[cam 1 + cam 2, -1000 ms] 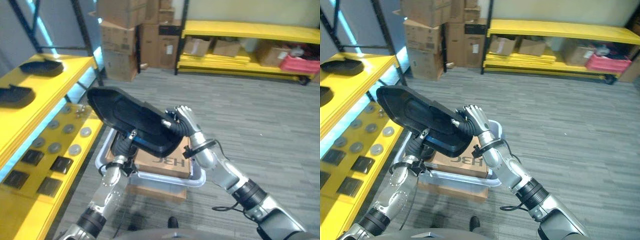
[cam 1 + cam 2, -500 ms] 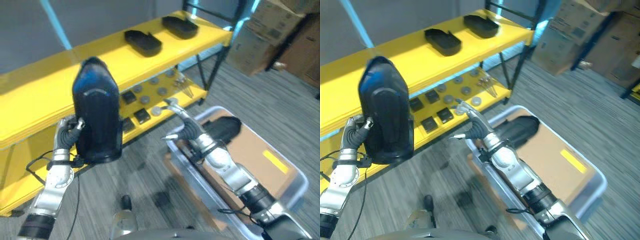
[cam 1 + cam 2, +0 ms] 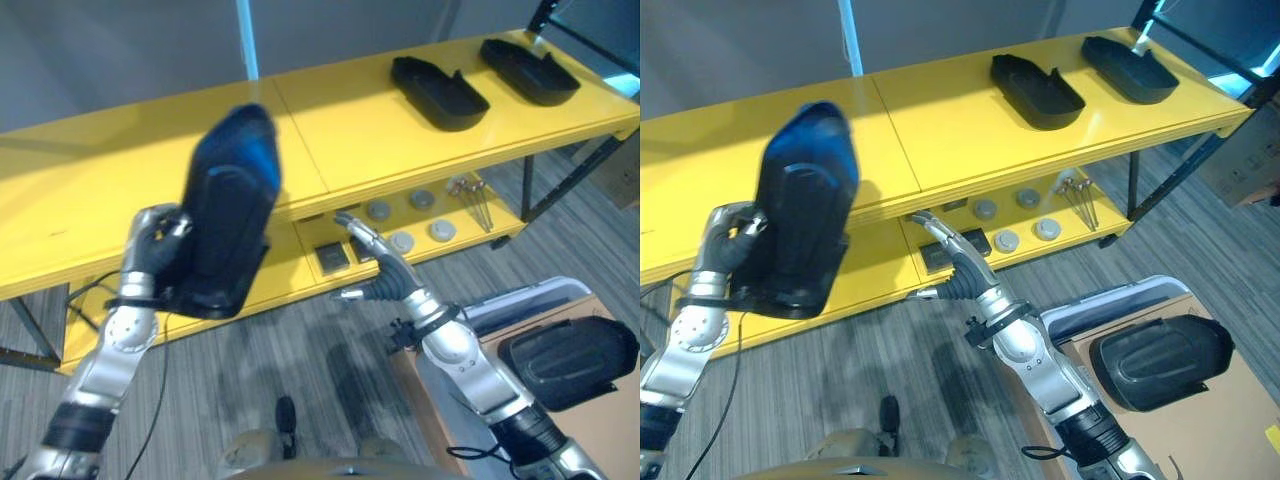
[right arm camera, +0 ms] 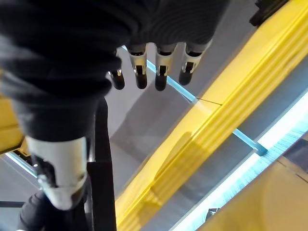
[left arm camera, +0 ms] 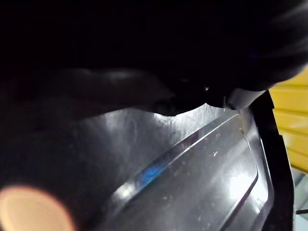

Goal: Move parts from the plastic box to the shelf.

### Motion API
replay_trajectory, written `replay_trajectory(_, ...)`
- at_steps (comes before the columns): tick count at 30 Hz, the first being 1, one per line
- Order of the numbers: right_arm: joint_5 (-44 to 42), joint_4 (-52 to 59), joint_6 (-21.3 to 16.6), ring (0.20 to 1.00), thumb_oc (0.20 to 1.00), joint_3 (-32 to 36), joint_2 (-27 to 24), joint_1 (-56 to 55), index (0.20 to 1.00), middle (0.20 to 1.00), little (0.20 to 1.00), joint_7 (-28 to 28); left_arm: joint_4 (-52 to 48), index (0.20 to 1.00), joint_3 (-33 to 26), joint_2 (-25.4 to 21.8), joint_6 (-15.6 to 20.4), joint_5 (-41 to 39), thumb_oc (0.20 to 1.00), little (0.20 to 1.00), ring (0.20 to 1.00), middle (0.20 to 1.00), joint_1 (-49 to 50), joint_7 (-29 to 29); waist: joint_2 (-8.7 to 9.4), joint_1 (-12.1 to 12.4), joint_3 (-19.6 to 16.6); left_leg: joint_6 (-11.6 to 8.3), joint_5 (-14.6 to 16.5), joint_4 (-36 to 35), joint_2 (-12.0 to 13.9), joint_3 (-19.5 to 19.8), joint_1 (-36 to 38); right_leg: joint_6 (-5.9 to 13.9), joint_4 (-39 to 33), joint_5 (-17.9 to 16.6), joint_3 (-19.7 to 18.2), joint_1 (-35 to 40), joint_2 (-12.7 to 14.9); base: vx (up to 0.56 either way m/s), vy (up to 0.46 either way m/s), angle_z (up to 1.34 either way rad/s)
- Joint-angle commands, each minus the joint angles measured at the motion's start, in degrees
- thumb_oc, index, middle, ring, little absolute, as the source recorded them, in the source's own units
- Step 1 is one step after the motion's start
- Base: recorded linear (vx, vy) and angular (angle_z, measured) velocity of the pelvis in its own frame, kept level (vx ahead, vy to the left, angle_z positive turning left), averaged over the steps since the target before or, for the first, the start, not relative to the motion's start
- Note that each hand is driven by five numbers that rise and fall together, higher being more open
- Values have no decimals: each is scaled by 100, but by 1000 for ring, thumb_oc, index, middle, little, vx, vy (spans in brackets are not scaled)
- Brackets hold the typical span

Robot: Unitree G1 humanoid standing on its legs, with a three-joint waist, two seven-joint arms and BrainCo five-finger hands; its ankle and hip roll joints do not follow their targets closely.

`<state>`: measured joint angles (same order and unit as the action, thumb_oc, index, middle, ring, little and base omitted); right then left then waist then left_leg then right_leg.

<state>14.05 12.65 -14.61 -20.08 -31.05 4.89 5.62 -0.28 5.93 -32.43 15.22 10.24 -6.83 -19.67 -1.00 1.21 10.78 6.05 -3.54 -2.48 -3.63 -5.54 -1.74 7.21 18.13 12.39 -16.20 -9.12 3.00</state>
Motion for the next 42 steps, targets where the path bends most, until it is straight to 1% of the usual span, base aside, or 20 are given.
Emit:
replay_trajectory(1,-17,337,-306,1000,1000,239,-148,186,1000,1000,1000,243,-740,200,-111,182,794,-807,200,200,200,200,-435,-175,21,-280,-201,-527,754,21,155,568,462,92,-1294,-1108,621,230,-217,300,-147,84)
replay_trajectory(2,-28,314,-312,1000,1000,263,-157,125,1000,1000,1000,270,-742,200,-8,291,828,-936,200,200,200,200,-527,-166,54,-353,-183,-529,801,23,90,713,531,116,-1418,-1221,518,174,-383,317,-214,101)
replay_trajectory(4,-27,384,-309,1000,1000,345,-152,-24,1000,1000,1000,286,-817,200,92,394,863,-1077,200,200,200,200,-593,-48,122,-390,-173,-559,871,114,6,916,598,71,-1501,-1272,544,322,-342,230,-169,100)
replay_trajectory(5,-68,466,-341,1000,1000,342,-158,-77,1000,1000,1000,231,-900,200,47,416,885,-1142,200,200,200,200,-558,-31,146,-375,-173,-574,912,202,-18,1010,617,-21,-1410,-1247,576,411,-278,118,-157,123)
replay_trajectory(8,-306,593,-388,1000,1000,302,-296,45,1000,1000,1000,126,-960,200,-86,556,892,-1268,200,200,200,200,-359,-48,47,-385,-215,-763,1095,858,46,1147,576,-141,-1282,-1132,634,554,-216,179,-215,79)
replay_trajectory(11,-754,748,-388,1000,1000,441,-444,8,1000,1000,1000,-73,-905,200,-281,665,772,-1195,200,200,200,200,-78,-93,-1,-309,-69,-1128,739,2207,-67,1099,58,-325,-1261,-986,776,854,-85,109,-126,27)
replay_trajectory(12,-709,758,-375,1000,1000,507,-557,14,1000,1000,1000,-68,-864,200,-331,654,742,-1162,200,200,200,200,-3,-89,3,-276,-46,-1216,614,2393,-70,1111,-91,-370,-1264,-941,806,933,-46,187,-57,33)
replay_trajectory(13,-633,709,-331,1000,1000,682,-683,-37,1000,1000,1000,-32,-778,200,-479,562,673,-1022,200,200,200,200,109,-99,3,-272,-58,-1253,678,2189,164,932,-248,-393,-1274,-803,890,1084,62,153,-35,32)
replay_trajectory(14,-632,716,-331,1000,1000,687,-683,-45,1000,1000,1000,-31,-783,200,-477,561,672,-1018,200,200,200,200,114,-102,19,-263,-59,-1257,605,2137,153,921,-248,-392,-1272,-843,879,1058,75,228,27,35)
replay_trajectory(15,-663,667,-305,1000,1000,848,-671,-158,1000,1000,1000,72,-620,200,-567,514,586,-995,200,200,200,200,129,-196,-37,-295,-140,-1201,667,1358,510,718,-174,-368,-1296,-727,947,1088,120,105,23,25)
replay_trajectory(16,-664,673,-303,1000,1000,854,-672,-166,1000,1000,1000,71,-615,200,-560,514,588,-995,200,200,200,200,128,-198,-31,-275,-144,-1203,632,1284,510,700,-133,-370,-1297,-728,930,1087,123,173,64,25)
replay_trajectory(19,-608,569,-263,1000,1000,1017,-623,-94,1000,1000,1000,323,-177,200,-653,358,403,-864,200,200,200,200,-118,-484,-189,-286,-196,-1264,243,469,688,836,-270,-314,-1381,-593,862,1140,78,137,104,0)
replay_trajectory(21,-473,535,-223,1000,1000,1132,-471,-375,1000,1000,1000,341,263,200,-682,401,250,-869,200,200,200,200,-285,-554,-312,-505,-349,-1312,175,69,808,494,43,-244,-1487,-581,759,1305,93,273,164,-46)
replay_trajectory(23,-472,544,-218,1000,1000,1141,-469,-385,1000,1000,1000,340,276,200,-670,399,257,-870,200,200,200,200,-295,-558,-307,-474,-335,-1310,169,42,809,466,84,-242,-1504,-588,733,1328,95,132,75,-47)
replay_trajectory(24,-449,501,-180,1000,1000,1158,-384,-452,1000,1000,1000,370,460,200,-687,431,199,-905,200,200,200,200,-376,-611,-305,-546,-371,-1309,183,40,801,401,128,-223,-1520,-610,690,1353,140,177,117,-49)
replay_trajectory(26,-632,513,-163,1000,1000,1084,-155,-574,1000,1000,1000,330,1044,200,-707,328,65,-985,200,200,200,200,-706,-772,-250,-584,-368,-1222,238,-12,778,98,308,-160,-1550,-694,457,1327,223,189,134,-38)
replay_trajectory(29,-683,488,-195,1000,1000,844,-142,-673,1000,1000,1000,168,1811,200,-676,194,-135,-996,200,200,200,200,-1244,-914,-169,-636,-365,-1165,312,-201,782,-189,475,-72,-1702,-761,333,1254,273,115,60,-91)
replay_trajectory(31,-684,488,-196,1000,1000,850,-139,-670,1000,1000,1000,167,1832,200,-666,190,-126,-999,200,200,200,200,-1265,-916,-167,-626,-365,-1165,313,-201,782,-195,470,-71,-1709,-766,328,1250,273,25,17,-39)
replay_trajectory(35,-939,483,-273,1000,1000,586,-276,-597,1000,1000,1000,-4,3018,200,-436,22,-197,-1301,200,200,200,200,-2186,-1125,-113,-764,-245,-1162,293,-246,839,-298,295,-1,-1835,-869,292,947,220,-19,-13,7)
replay_trajectory(42,-1058,457,-312,1000,1000,481,-311,-566,1000,1000,1000,1,4066,200,-308,-146,-309,-1550,200,200,200,200,-2635,-1092,-79,-802,-170,-1169,299,-252,913,-376,298,6,-1843,-873,283,847,145,13,-25,-2)
